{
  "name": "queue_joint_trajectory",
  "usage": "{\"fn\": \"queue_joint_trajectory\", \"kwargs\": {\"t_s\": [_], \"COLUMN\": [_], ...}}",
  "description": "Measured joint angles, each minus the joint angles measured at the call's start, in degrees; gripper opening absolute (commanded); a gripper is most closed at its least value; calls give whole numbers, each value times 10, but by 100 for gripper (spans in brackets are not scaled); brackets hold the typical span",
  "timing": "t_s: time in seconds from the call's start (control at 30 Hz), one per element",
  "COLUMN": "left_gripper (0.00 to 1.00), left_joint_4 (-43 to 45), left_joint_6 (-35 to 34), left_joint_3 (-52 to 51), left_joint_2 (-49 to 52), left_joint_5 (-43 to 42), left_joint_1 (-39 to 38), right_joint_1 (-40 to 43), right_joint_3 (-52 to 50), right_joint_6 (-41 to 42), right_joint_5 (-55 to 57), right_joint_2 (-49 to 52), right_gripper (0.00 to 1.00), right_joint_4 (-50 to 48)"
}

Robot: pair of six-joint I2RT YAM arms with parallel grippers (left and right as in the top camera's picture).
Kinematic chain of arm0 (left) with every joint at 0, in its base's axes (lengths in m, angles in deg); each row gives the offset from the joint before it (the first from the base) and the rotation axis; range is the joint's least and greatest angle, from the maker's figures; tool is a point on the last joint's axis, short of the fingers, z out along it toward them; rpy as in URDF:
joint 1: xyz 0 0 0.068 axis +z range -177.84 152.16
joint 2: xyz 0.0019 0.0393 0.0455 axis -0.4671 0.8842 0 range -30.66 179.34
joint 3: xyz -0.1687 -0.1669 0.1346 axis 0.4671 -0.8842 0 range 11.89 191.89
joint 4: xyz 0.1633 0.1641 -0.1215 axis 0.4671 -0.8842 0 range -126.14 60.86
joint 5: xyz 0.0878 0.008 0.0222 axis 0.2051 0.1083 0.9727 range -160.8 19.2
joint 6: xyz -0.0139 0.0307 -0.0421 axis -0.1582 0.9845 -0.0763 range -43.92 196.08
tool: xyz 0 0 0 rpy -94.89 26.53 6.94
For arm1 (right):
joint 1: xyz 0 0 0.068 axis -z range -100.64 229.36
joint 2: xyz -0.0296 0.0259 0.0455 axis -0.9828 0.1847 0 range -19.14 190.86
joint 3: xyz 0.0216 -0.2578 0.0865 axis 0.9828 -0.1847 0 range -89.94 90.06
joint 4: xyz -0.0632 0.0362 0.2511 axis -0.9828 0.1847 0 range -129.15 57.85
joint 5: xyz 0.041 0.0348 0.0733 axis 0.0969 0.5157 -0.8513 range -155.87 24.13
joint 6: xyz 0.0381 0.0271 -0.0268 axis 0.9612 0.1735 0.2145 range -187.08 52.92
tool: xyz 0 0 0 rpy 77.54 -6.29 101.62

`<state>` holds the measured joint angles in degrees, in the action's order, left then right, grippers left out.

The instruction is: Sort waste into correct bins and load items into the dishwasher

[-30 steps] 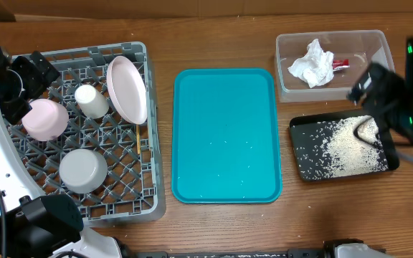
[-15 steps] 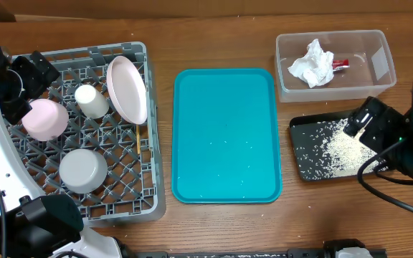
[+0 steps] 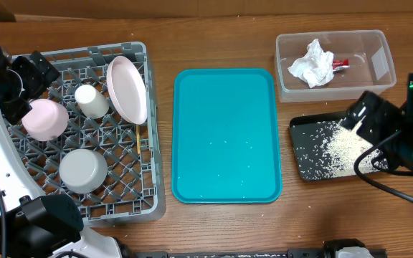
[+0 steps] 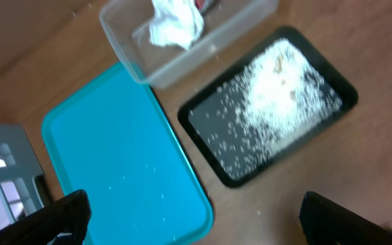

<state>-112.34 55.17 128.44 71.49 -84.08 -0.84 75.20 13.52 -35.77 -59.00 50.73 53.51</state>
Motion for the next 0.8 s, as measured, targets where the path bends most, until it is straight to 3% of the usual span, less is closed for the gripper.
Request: {"fn": "queue_joint_trajectory", "kwargs": {"t_s": [0.23,0.53,0.8], "left_gripper": [100,100,100], "left_joint_4": [0,0,0], "left_joint_6": [0,0,0], "left_joint_3": [0,0,0], "left_joint_2": [0,0,0], "left_joint_5": [0,2,2], "left_joint_1": [0,0,0], "right_joint_1": [0,0,0], "right_joint_3": [-154,-533,-810], "right_joint_6": [-40,-89,-117], "right_joint_5": [6,-19,-50], "right_joint_2": [-118,-349,-502], "right_gripper": [100,100,100], "right_joint_4": [-202,-557,-803]}}
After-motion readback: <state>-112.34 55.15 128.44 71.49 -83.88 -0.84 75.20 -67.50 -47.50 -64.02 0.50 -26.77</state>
